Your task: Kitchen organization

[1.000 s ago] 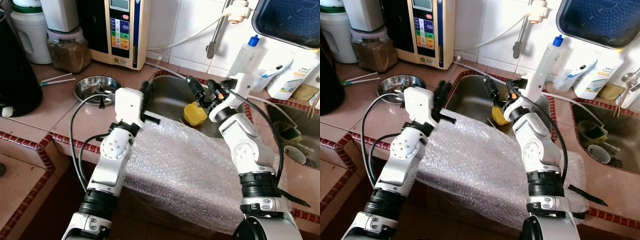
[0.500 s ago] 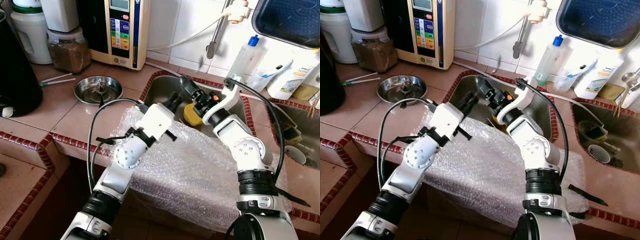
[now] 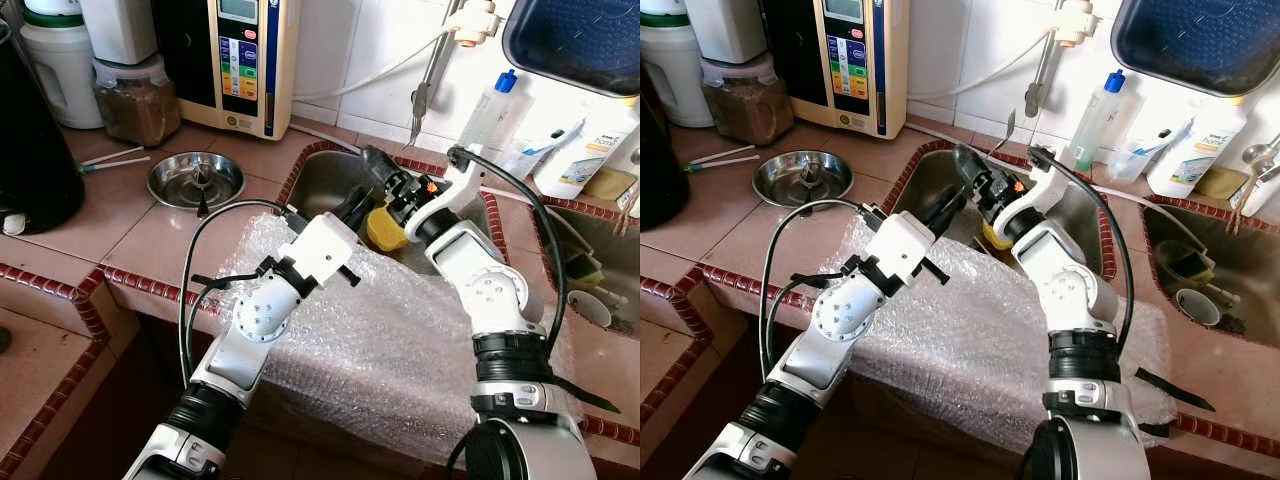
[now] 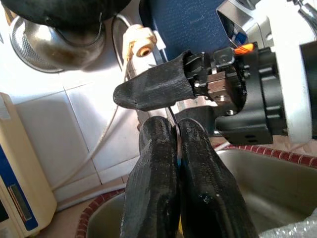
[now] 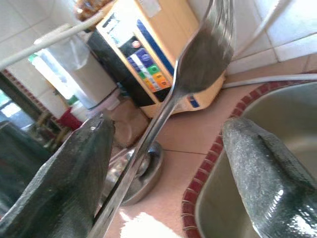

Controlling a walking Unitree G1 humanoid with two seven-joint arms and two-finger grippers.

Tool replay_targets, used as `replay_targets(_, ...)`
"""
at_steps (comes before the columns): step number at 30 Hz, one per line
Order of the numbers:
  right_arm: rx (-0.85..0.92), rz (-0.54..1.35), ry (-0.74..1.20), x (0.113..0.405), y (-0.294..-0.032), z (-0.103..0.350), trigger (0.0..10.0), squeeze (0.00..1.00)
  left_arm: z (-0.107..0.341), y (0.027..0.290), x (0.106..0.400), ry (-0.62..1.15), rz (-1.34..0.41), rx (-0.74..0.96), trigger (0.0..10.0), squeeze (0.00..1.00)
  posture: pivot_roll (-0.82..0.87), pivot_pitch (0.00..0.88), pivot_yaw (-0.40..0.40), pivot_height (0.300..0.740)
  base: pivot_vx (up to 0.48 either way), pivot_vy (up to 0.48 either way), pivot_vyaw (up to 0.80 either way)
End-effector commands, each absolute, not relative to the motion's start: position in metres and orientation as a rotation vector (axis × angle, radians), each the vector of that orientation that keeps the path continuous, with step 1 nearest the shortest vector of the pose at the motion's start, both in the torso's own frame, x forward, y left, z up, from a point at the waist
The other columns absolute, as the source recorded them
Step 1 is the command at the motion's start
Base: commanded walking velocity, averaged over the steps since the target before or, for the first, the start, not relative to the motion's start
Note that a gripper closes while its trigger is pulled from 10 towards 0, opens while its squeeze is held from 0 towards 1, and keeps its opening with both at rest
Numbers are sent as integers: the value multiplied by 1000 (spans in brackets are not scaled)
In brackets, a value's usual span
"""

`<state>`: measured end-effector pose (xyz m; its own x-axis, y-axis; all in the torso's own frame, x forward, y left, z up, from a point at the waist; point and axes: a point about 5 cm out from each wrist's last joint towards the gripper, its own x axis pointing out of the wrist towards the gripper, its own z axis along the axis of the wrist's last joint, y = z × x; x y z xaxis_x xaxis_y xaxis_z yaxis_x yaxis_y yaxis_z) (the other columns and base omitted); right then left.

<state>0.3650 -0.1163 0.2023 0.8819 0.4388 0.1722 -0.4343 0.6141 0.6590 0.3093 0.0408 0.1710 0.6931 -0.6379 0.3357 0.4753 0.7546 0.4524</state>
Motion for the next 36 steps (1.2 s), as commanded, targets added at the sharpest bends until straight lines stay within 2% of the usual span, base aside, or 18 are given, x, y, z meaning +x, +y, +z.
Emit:
replay_targets(1, 739, 401, 28, 369, -131, 196, 0, 0, 179, 33, 306, -556, -652, 344, 0, 0, 79, 0, -128, 740, 0, 0, 0)
replay_targets(10, 692, 300, 80, 377, -139, 189, 0, 0, 177, 31, 304, -583, -667, 416, 0, 0, 79, 0, -129, 740, 0, 0, 0)
replay_targets(14, 704, 232, 89, 380, -146, 186, 0, 0, 184, 38, 308, -611, -586, 398, 0, 0, 78, 0, -132, 740, 0, 0, 0)
replay_targets(19, 715, 166, 113, 384, -154, 184, 0, 0, 181, 47, 315, -594, -525, 486, 0, 0, 79, 0, -139, 740, 0, 0, 0)
replay_targets(30, 719, 174, 111, 386, -152, 194, 0, 0, 181, 52, 317, -658, -452, 672, 0, 0, 74, 0, -147, 740, 0, 0, 0)
replay_targets(36, 719, 165, 98, 389, -153, 203, 0, 0, 178, 53, 319, -657, -435, 712, 0, 0, 71, 0, -154, 740, 0, 0, 0)
